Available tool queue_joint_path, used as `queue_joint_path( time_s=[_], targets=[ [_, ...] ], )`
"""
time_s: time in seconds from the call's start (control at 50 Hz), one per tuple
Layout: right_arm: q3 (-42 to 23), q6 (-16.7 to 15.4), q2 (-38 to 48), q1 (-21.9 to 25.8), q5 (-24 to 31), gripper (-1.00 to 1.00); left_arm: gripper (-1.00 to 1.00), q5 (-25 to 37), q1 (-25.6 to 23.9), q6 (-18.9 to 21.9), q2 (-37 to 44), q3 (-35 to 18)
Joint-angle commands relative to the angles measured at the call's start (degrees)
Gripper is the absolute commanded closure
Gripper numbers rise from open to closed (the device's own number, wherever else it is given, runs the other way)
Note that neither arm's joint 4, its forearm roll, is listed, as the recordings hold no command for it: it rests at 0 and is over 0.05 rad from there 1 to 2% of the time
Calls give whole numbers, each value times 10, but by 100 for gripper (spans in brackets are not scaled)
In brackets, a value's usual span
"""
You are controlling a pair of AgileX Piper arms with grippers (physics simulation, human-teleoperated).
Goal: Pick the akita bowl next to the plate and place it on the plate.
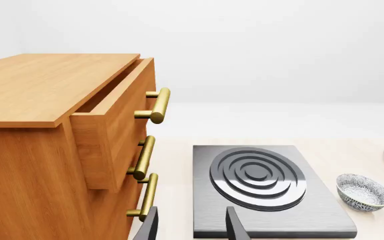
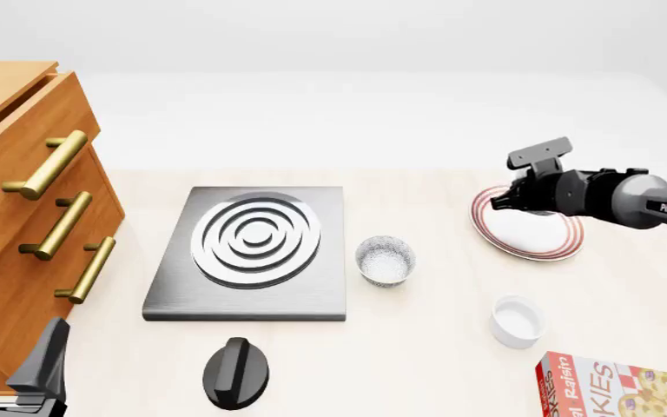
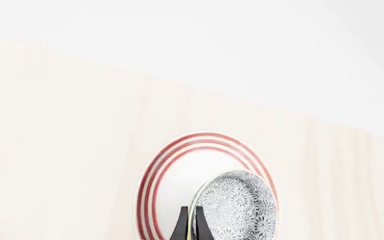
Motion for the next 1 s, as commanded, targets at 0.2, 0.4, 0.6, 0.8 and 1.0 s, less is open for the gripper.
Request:
queue_joint_path(
  time_s=[0.2,0.4,0.6,0.8,1.0],
  targets=[
    [-13,-3,18,-4,-8,100,-100,0,0,0,0,0],
    [-21,-1,25,0,-7,100,-100,0,0,0,0,0],
    [-36,-5,44,-1,-3,100,-100,0,0,0,0,0],
    [-39,-4,59,2,-4,100,-100,0,0,0,0,0],
    [-36,-4,66,0,-7,100,-100,0,0,0,0,0]
  ],
)
